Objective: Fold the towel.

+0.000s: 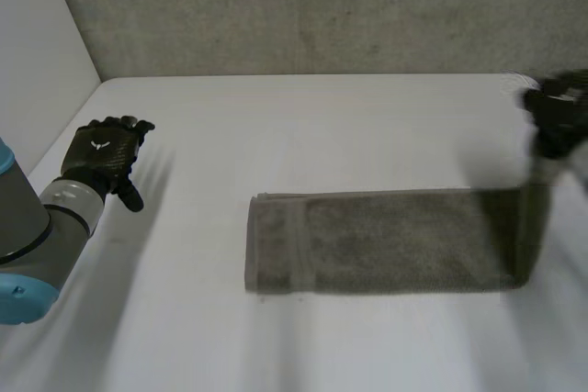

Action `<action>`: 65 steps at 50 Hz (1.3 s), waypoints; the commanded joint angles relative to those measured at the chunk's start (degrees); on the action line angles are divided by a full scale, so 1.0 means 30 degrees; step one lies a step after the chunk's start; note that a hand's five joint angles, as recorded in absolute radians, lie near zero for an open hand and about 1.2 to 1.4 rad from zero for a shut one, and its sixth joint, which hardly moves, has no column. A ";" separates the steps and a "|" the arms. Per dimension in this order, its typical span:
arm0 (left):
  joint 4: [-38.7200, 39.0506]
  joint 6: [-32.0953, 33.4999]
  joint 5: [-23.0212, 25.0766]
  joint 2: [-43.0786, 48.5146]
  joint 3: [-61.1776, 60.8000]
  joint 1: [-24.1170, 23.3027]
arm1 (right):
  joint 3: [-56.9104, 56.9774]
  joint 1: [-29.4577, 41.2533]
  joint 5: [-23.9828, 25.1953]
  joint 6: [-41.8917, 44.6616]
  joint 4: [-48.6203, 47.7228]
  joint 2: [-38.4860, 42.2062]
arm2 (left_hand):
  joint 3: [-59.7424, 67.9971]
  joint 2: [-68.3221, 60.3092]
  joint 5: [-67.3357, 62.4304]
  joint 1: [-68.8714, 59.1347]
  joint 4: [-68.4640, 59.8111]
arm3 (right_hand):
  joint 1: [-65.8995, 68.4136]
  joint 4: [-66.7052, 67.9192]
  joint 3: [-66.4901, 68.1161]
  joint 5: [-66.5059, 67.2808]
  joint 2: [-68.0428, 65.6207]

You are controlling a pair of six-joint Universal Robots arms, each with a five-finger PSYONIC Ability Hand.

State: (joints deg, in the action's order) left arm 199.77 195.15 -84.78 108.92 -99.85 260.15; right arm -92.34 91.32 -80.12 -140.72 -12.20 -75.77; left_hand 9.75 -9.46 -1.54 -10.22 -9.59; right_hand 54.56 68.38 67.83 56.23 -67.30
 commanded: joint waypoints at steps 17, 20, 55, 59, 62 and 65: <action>0.0147 -0.0011 -0.0011 0.0022 -0.0292 -0.0145 | 0.2861 1.4506 -0.0685 -0.1285 0.1219 0.5373 | 0.0085 -0.0179 0.0513 0.0074 -0.0137 | -1.4853 -1.9461 -1.9276 -1.8744 1.9101; 0.0177 0.0018 -0.0011 0.0022 -0.0292 -0.0145 | 0.2512 1.2435 -0.0921 -0.2071 0.2770 0.4141 | 0.0085 -0.0179 0.0513 0.0074 -0.0137 | -1.4853 -1.9461 -1.9276 -1.8744 1.9101; 0.0235 0.0047 -0.0040 0.0022 -0.0497 -0.1346 | -0.3913 0.2741 0.3184 -0.4273 0.0580 0.0799 | 0.0085 -0.0179 0.0513 0.0074 -0.0137 | 0.8481 0.3872 0.4057 0.4589 -0.4233; 0.0235 0.0047 -0.0069 -0.0037 -0.0497 -0.1346 | -0.2119 0.5420 0.2594 -0.4655 0.0639 0.0766 | 0.0085 -0.0179 0.0513 0.0074 -0.0137 | 0.8481 0.3872 0.4057 0.4589 -0.4233; 0.0235 0.0047 -0.0069 -0.0095 -0.0526 -0.1375 | -0.0654 0.7852 0.1979 -0.4860 0.0639 0.1821 | 0.0085 -0.0179 0.0513 0.0074 -0.0137 | 0.8481 0.3872 0.4057 0.4589 -0.4233; 0.0206 0.0077 -0.0128 -0.0125 -0.0526 -0.1375 | 0.1016 1.0869 0.1540 -0.4772 0.0785 0.3549 | 0.0085 -0.0179 0.0513 0.0074 -0.0137 | 0.8481 0.3872 0.4057 0.4589 -0.4233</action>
State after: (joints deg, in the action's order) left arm 200.48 195.30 -85.00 108.75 -101.39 256.07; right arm -96.75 110.90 -73.19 -154.74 -10.51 -71.31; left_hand 9.75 -9.43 -1.55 -10.10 -9.59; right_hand 54.60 68.36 67.86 56.25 -67.09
